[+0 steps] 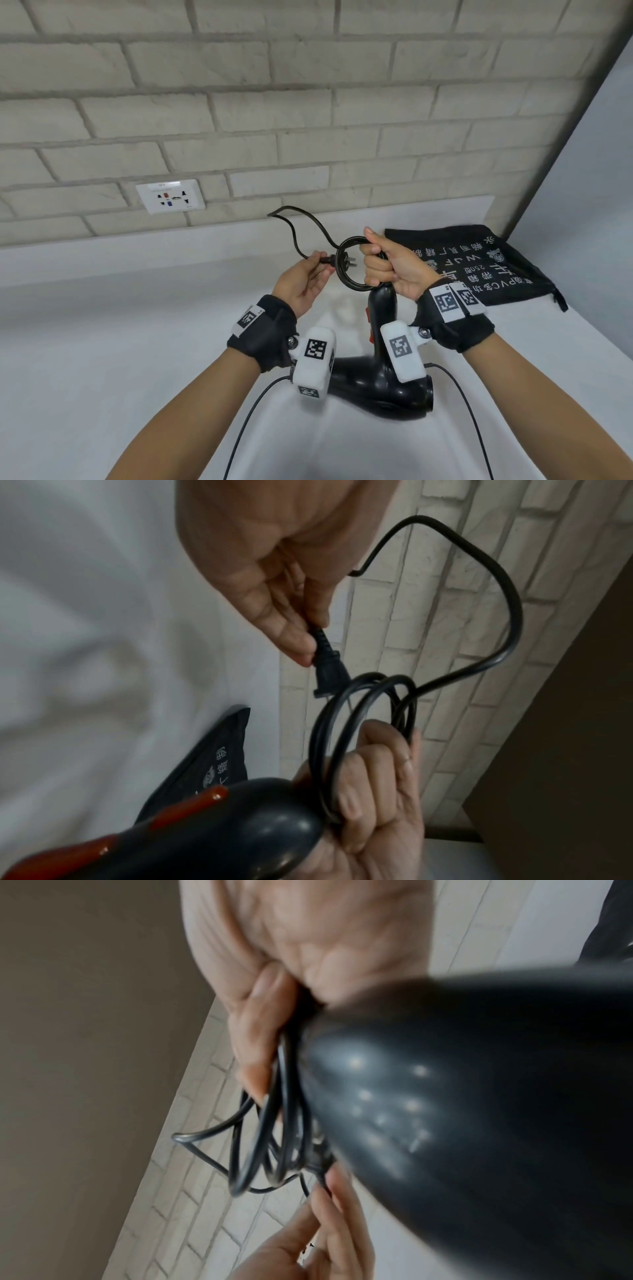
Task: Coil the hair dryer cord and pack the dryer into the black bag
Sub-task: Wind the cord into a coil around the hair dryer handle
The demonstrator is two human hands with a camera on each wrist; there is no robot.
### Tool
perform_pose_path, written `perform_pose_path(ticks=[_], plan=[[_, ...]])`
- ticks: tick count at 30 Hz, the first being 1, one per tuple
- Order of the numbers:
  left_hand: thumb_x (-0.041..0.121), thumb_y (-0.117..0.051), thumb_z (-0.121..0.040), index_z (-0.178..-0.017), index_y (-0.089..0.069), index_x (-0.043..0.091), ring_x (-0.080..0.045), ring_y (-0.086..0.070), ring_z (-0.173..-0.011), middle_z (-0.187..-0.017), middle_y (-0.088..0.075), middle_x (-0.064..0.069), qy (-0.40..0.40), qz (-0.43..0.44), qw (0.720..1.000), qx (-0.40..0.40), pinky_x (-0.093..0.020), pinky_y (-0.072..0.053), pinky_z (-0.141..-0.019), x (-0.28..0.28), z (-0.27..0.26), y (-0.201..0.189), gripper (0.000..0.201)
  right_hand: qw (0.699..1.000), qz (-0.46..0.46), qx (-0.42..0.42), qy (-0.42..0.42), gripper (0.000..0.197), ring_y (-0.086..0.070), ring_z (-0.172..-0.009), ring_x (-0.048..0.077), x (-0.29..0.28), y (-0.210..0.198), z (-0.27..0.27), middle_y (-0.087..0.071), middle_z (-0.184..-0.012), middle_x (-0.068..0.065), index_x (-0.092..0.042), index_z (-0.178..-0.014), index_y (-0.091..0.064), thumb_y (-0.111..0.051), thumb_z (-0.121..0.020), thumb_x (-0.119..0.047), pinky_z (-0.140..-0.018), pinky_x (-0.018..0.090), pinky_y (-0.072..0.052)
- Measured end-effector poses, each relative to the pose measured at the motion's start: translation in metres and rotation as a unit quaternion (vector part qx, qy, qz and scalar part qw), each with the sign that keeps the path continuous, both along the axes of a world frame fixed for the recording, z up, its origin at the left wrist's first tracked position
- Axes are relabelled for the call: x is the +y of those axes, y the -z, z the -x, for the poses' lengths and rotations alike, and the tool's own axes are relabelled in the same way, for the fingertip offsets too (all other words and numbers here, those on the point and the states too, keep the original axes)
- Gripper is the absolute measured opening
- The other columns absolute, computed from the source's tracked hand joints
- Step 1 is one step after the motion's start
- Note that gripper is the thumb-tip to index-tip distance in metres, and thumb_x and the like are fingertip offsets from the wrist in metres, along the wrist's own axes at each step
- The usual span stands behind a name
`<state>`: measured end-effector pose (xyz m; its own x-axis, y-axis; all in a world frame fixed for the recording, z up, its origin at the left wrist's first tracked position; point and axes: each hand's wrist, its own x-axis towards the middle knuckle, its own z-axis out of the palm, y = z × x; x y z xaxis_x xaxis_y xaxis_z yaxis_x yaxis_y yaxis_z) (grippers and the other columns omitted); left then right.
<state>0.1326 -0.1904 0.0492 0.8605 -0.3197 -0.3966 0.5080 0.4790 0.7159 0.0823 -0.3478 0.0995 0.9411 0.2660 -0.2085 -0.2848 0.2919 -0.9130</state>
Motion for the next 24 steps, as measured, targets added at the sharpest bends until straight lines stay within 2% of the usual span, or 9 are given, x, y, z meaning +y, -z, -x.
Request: perform_pose_path(ticks=[7,14,17,19,22,24], plan=[[0.018,-0.050,-0.093,-0.078,-0.060,0.010,-0.001,-0.062,-0.045,-0.050,-0.067,0.005,0.012,0.011,1.000,-0.005,-0.011,-0.053,-0.049,-0.002,0.019,-0.011,0.020,1.000,0.010,-0.009,0.002,0.054,-0.019,-0.023,0.002,0.003,-0.003,0.005,-0.022,-0.028,-0.013,-0.024,-0.048,-0.040,-0.027,-0.097,-0.041,-0.037,0.018,-0.037],[0.022,-0.052,-0.092,-0.079,-0.062,0.013,-0.004,-0.060,-0.046,-0.053,-0.067,0.005,0.083,-0.021,0.996,0.006,-0.014,-0.052,-0.050,0.002,0.033,-0.021,0.018,0.999,0.032,-0.018,0.006,0.052,-0.018,-0.024,0.002,0.004,-0.004,0.007,-0.021,-0.030,-0.014,-0.023,-0.049,-0.037,-0.029,-0.097,-0.041,-0.037,0.017,-0.035],[0.019,-0.054,-0.090,-0.078,-0.065,0.014,-0.005,-0.055,-0.063,-0.057,-0.067,0.006,0.108,-0.034,0.993,-0.015,-0.015,-0.051,-0.058,-0.002,0.041,-0.028,0.016,0.998,0.051,-0.035,0.026,0.047,-0.017,-0.023,0.001,0.008,-0.007,0.009,-0.021,-0.030,-0.013,-0.019,-0.055,-0.032,-0.028,-0.098,-0.039,-0.034,0.015,-0.034],[0.021,-0.053,-0.090,-0.079,-0.065,0.013,-0.006,-0.053,-0.064,-0.057,-0.066,0.006,0.111,-0.029,0.993,-0.025,-0.017,-0.050,-0.062,-0.004,0.045,-0.031,0.018,0.998,0.048,-0.038,0.031,0.045,-0.017,-0.023,0.001,0.008,-0.007,0.009,-0.021,-0.029,-0.012,-0.018,-0.058,-0.030,-0.027,-0.098,-0.038,-0.033,0.014,-0.033],[0.031,-0.036,-0.097,-0.089,-0.065,0.012,-0.010,-0.055,-0.069,-0.060,-0.066,0.004,0.133,0.003,0.990,-0.040,-0.027,-0.048,-0.074,0.000,0.051,-0.032,0.035,0.997,0.053,-0.039,0.027,0.044,-0.017,-0.024,0.002,0.006,-0.004,0.008,-0.021,-0.029,-0.012,-0.019,-0.059,-0.030,-0.027,-0.097,-0.040,-0.036,0.015,-0.035],[0.027,-0.037,-0.095,-0.095,-0.064,0.010,-0.015,-0.056,-0.078,-0.067,-0.062,0.001,0.161,0.034,0.985,-0.058,-0.037,-0.049,-0.084,0.005,0.055,-0.034,0.032,0.996,0.062,-0.045,0.035,0.044,-0.017,-0.025,0.002,0.006,-0.003,0.008,-0.020,-0.030,-0.013,-0.020,-0.059,-0.030,-0.028,-0.097,-0.040,-0.037,0.015,-0.034]])
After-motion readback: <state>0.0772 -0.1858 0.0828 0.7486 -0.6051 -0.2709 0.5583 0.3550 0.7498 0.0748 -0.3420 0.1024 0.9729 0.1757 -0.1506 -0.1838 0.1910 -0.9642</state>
